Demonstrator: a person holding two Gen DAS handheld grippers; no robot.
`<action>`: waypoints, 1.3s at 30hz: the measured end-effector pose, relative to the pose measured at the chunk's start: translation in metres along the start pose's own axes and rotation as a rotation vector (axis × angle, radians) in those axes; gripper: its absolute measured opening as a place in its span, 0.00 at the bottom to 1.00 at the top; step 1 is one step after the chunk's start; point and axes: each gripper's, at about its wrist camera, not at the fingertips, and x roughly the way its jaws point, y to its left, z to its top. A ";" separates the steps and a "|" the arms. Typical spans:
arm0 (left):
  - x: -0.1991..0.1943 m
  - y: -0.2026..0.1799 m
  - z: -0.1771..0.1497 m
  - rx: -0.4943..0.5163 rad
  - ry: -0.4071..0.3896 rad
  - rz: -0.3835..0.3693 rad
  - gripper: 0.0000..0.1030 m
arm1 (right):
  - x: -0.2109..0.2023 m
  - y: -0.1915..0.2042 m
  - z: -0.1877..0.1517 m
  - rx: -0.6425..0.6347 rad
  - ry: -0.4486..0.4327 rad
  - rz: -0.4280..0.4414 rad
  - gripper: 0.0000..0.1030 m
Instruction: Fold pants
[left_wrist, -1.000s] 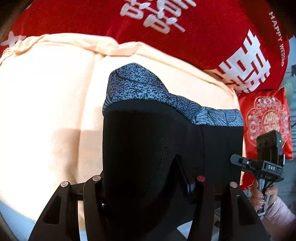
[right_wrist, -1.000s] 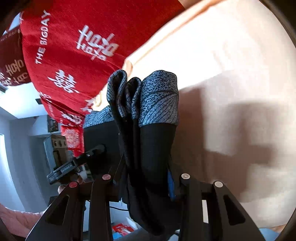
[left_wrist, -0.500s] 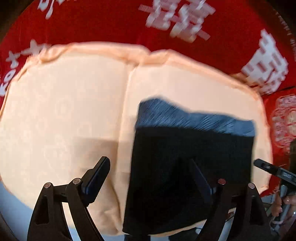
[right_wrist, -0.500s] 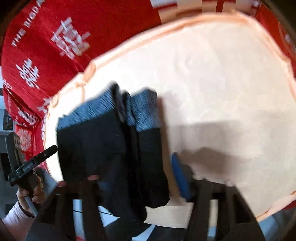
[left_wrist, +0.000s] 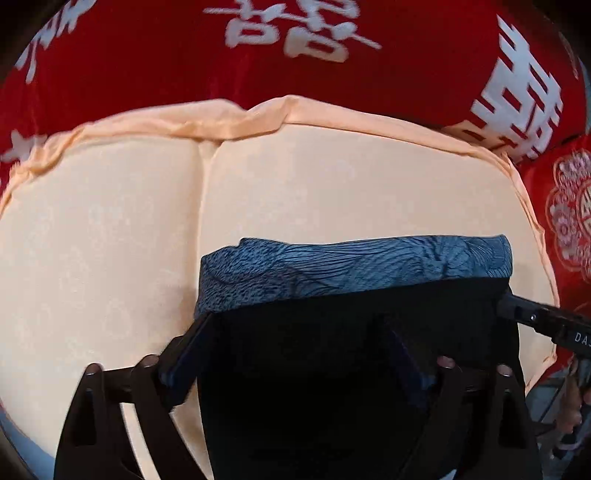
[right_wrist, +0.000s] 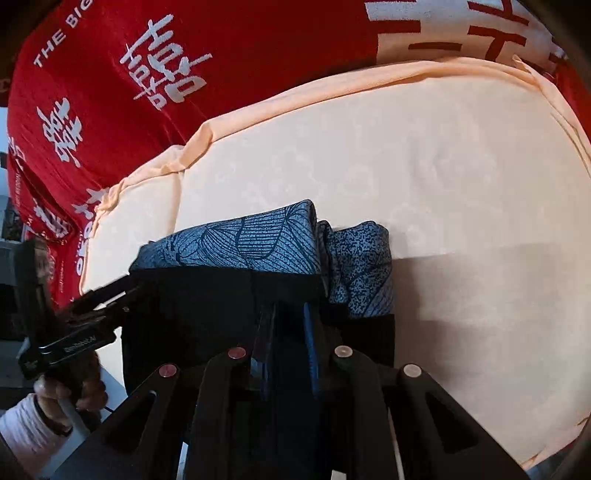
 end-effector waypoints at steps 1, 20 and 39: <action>0.002 0.004 0.000 -0.020 0.010 -0.007 0.95 | 0.001 0.000 0.000 0.000 0.001 0.001 0.13; -0.083 -0.032 -0.069 0.043 0.058 0.216 0.99 | -0.066 0.003 -0.084 0.099 0.050 -0.190 0.63; -0.159 -0.055 -0.111 0.042 0.077 0.280 0.99 | -0.123 0.080 -0.127 0.018 0.001 -0.324 0.86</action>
